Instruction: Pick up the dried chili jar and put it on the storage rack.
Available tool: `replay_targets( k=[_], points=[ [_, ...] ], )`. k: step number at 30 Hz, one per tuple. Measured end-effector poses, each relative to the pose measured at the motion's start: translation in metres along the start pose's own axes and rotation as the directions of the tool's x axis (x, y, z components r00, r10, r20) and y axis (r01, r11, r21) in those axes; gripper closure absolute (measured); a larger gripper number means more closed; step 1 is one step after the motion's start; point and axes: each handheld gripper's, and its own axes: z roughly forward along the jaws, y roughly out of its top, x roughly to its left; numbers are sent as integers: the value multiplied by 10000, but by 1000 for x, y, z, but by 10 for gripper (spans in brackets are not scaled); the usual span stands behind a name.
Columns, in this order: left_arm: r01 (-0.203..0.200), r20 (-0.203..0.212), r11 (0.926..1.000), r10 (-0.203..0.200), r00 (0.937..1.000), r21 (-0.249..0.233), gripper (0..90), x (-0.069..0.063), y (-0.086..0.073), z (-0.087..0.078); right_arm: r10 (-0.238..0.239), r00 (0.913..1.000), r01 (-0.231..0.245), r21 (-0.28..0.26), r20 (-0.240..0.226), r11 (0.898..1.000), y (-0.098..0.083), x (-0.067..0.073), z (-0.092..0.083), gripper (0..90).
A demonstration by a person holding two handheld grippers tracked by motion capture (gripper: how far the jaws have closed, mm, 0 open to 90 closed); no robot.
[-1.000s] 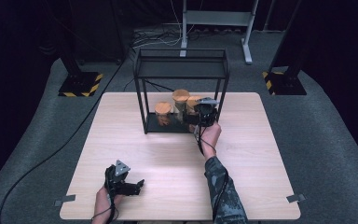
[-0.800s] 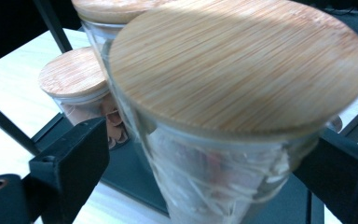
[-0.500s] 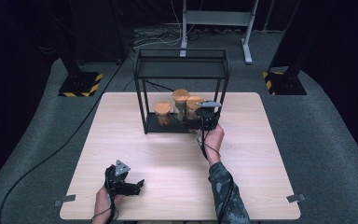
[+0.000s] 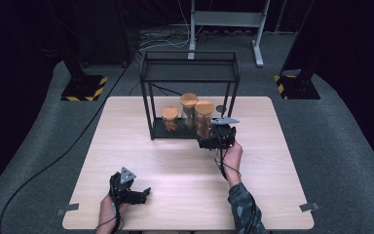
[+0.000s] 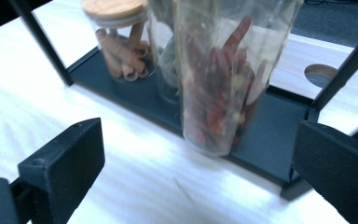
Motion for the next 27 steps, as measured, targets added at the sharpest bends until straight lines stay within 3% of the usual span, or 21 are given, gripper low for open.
replay_targets(
  k=[13, 27],
  points=[
    [10, -7, 10000, -10, 10000, 0, 2, 0, 0, 0, -667, 9973, 685, 562, -322, 9961, -37, 10, -27, 10],
    [2, -10, 10000, -2, 10000, -3, 3, 0, 0, 0, -418, 9991, 424, 993, -90, 9941, -97, 4, -54, 0]
  ],
)
